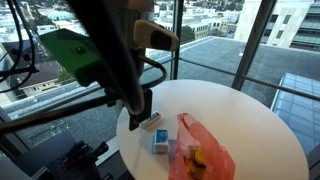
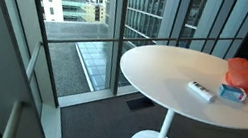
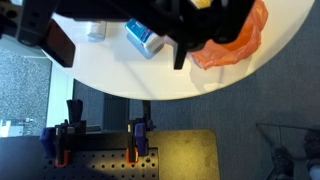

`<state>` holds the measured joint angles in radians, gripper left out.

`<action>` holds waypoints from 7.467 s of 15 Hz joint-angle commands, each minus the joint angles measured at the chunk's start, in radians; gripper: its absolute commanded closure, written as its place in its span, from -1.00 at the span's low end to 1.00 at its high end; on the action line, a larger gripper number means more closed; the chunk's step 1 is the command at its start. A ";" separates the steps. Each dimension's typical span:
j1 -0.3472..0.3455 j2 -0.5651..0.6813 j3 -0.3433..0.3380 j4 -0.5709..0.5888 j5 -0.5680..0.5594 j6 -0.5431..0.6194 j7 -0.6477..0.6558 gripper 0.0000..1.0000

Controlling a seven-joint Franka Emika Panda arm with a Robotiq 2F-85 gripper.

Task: Put the blue box in the plastic

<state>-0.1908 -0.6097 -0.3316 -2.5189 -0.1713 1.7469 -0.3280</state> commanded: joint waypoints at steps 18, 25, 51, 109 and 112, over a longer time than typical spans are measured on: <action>0.069 0.499 0.064 0.084 0.090 0.549 -0.083 -1.00; 0.066 0.566 0.125 0.096 0.044 0.549 -0.254 -1.00; 0.038 0.761 0.192 0.101 0.085 0.868 -0.371 -1.00; -0.050 0.788 0.135 0.250 0.029 0.717 -0.359 0.20; -0.053 0.817 0.130 0.285 0.029 0.714 -0.348 0.20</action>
<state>-0.2348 0.1703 -0.1994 -2.2934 -0.1185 2.4931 -0.7090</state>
